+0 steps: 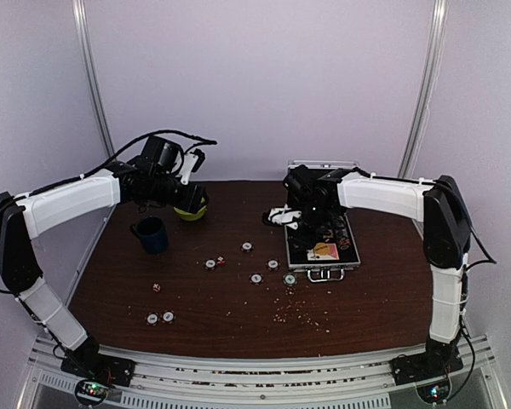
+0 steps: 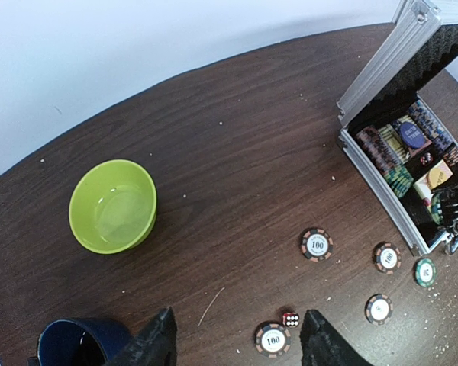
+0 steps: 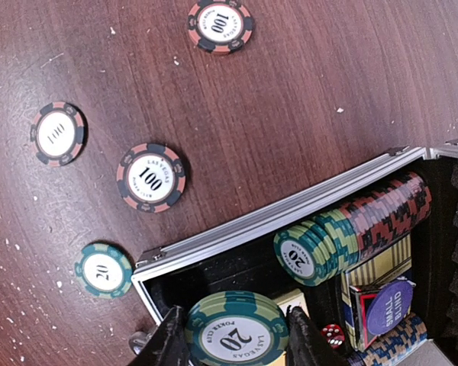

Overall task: Pack up texas hold em set
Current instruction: Place the poker chip on the poker chips pile, then adjust the poker chips pile at the center of the board, then pick up the pile of poker chips from the center of the board.

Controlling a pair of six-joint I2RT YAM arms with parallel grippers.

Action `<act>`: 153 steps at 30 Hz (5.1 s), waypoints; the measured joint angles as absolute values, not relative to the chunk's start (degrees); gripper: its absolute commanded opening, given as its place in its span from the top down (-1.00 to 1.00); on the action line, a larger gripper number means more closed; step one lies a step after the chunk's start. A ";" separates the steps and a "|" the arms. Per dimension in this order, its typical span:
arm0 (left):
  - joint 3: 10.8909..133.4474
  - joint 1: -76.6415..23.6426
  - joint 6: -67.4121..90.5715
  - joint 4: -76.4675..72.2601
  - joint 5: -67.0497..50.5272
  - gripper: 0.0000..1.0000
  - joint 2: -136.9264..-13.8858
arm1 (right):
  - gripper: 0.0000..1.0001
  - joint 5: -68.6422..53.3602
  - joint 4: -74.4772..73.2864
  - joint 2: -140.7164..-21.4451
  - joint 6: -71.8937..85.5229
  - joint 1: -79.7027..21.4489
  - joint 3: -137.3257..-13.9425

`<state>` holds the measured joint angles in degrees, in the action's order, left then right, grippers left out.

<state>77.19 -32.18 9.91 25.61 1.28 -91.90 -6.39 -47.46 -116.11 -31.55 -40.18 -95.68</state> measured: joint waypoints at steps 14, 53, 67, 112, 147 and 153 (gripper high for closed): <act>77.19 -32.18 9.91 25.63 1.26 -0.13 -91.94 | 0.70 -10.11 -46.46 -116.22 -31.86 -39.88 -93.51; 77.19 -32.18 9.91 25.80 0.80 -0.13 -92.49 | 0.16 -10.41 -46.28 -119.70 -33.08 -45.71 -87.61; 77.19 -32.18 9.89 25.82 0.16 -0.12 -92.73 | 0.07 -15.44 -50.11 -121.32 -34.30 -45.23 -89.76; 77.19 -32.18 9.54 25.82 -0.25 -0.13 -92.73 | -0.05 -13.91 -51.20 -119.81 -27.81 -47.75 -87.72; 77.19 -32.18 9.54 25.85 -0.47 -0.12 -93.08 | 0.64 -11.49 -49.12 -119.33 -25.71 -50.63 -86.52; 77.19 -32.18 9.52 25.93 -0.49 -0.12 -93.34 | 0.65 -11.51 -51.48 -120.14 -25.69 -50.63 -88.49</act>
